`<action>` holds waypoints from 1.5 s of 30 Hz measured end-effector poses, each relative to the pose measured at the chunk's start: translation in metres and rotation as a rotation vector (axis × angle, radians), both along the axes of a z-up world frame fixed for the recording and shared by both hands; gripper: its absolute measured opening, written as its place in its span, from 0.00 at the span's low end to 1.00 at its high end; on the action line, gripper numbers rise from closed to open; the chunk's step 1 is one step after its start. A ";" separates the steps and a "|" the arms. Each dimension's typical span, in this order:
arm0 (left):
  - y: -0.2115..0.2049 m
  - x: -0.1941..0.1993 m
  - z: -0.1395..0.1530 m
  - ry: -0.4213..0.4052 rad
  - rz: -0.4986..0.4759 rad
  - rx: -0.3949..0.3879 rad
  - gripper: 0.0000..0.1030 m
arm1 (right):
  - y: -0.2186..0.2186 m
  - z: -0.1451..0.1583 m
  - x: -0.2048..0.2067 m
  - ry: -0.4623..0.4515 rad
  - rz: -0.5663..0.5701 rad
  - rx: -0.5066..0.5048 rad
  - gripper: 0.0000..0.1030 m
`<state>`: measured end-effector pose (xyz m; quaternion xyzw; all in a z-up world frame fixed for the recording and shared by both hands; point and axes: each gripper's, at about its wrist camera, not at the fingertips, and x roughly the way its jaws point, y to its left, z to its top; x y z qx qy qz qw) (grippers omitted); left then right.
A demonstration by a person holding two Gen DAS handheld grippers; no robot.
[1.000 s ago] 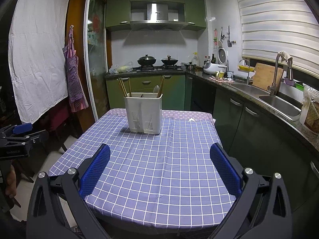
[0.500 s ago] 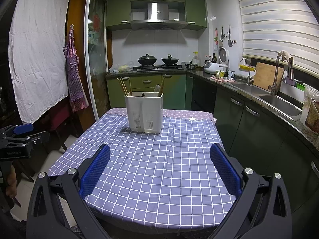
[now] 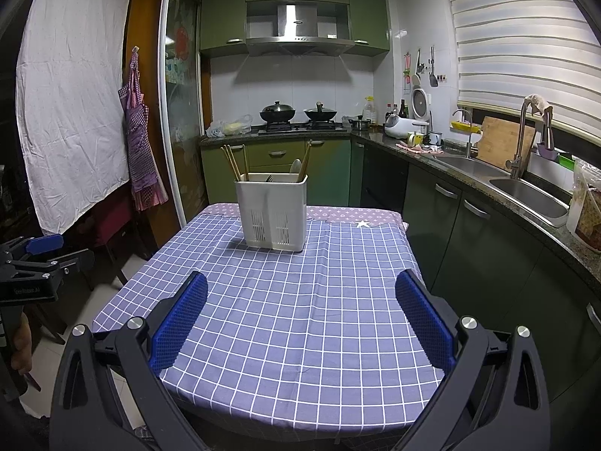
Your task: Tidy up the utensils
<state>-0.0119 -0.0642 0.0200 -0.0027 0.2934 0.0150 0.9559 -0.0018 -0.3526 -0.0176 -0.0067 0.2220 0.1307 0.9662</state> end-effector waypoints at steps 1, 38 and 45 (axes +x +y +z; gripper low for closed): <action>0.000 0.000 0.000 -0.001 0.001 0.001 0.94 | 0.000 -0.001 0.000 0.000 0.000 0.000 0.96; 0.003 0.006 -0.004 0.000 -0.044 -0.029 0.94 | 0.003 -0.005 0.006 0.024 0.013 -0.006 0.96; 0.002 0.011 -0.006 0.001 -0.028 -0.022 0.94 | 0.002 -0.007 0.009 0.033 0.018 -0.002 0.96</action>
